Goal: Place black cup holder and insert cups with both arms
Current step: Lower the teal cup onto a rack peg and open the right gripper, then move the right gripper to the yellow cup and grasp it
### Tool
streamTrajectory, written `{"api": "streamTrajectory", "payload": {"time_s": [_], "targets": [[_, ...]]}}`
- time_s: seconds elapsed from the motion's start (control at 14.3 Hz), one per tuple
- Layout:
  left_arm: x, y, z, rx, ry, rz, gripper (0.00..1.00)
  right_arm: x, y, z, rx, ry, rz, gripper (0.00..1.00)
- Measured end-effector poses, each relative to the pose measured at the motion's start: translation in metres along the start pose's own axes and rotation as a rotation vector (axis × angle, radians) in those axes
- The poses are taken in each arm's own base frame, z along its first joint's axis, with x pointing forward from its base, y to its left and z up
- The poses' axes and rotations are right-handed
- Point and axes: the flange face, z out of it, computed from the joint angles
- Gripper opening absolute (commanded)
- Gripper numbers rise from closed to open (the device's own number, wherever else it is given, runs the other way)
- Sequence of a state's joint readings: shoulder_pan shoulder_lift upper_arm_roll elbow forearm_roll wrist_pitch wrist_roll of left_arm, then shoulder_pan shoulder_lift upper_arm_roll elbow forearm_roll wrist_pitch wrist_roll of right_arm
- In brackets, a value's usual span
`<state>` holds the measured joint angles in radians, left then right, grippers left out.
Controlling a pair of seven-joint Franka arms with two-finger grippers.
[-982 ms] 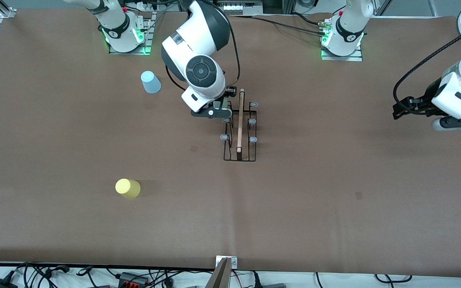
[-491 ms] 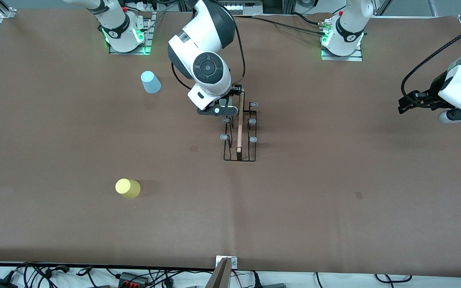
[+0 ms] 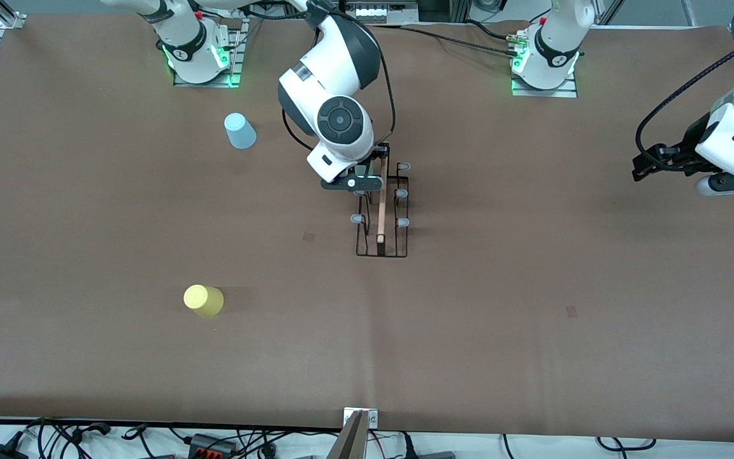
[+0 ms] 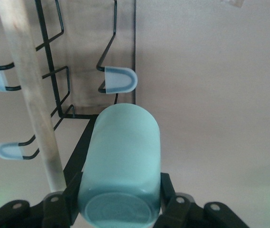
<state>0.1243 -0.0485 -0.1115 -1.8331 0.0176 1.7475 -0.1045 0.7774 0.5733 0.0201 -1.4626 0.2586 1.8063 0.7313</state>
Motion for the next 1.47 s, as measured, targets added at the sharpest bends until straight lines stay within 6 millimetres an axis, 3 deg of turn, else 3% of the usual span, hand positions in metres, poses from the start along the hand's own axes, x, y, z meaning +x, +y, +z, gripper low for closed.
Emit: {"api": "streamTrajectory", "payload": {"time_s": [0.07, 0.14, 0.21, 0.49, 0.56, 0.7, 0.84, 0.98, 1.05, 1.26, 1.47], "targets": [[0.0, 0.0, 0.0, 0.0, 0.001, 0.0, 1.0, 0.001, 0.0, 0.004, -0.003, -0.002, 0.001, 0.25], [0.0, 0.0, 0.0, 0.0, 0.001, 0.0, 1.0, 0.003, 0.0, 0.008, -0.006, -0.006, 0.003, 0.42], [0.0, 0.0, 0.0, 0.0, 0.001, 0.001, 1.0, 0.005, 0.0, 0.012, -0.008, -0.008, 0.004, 0.99], [0.001, 0.0, -0.004, -0.001, 0.007, 0.006, 1.0, 0.011, -0.002, 0.014, 0.01, 0.013, 0.027, 1.0], [0.001, 0.001, -0.004, -0.001, 0.009, 0.006, 1.0, 0.013, -0.003, 0.005, 0.023, 0.027, 0.047, 1.0], [0.001, 0.001, -0.005, -0.001, 0.01, 0.008, 1.0, 0.023, 0.002, -0.036, 0.069, 0.077, 0.1, 1.0], [0.001, 0.001, -0.005, -0.001, 0.01, 0.009, 1.0, 0.052, 0.046, -0.085, 0.098, 0.115, 0.185, 1.0], [0.001, 0.002, -0.005, -0.001, 0.011, 0.01, 1.0, 0.102, 0.125, -0.113, 0.091, 0.154, 0.29, 1.0], [0.001, 0.002, -0.005, -0.001, 0.011, 0.01, 1.0, 0.127, 0.164, -0.116, 0.069, 0.17, 0.325, 1.0], [0.001, 0.002, -0.005, -0.001, 0.011, 0.011, 1.0, 0.196, 0.265, -0.094, 0.017, 0.216, 0.36, 1.0], [0.001, 0.002, -0.006, -0.001, 0.011, 0.011, 1.0, 0.245, 0.333, -0.062, 0.021, 0.258, 0.288, 1.0]]}}
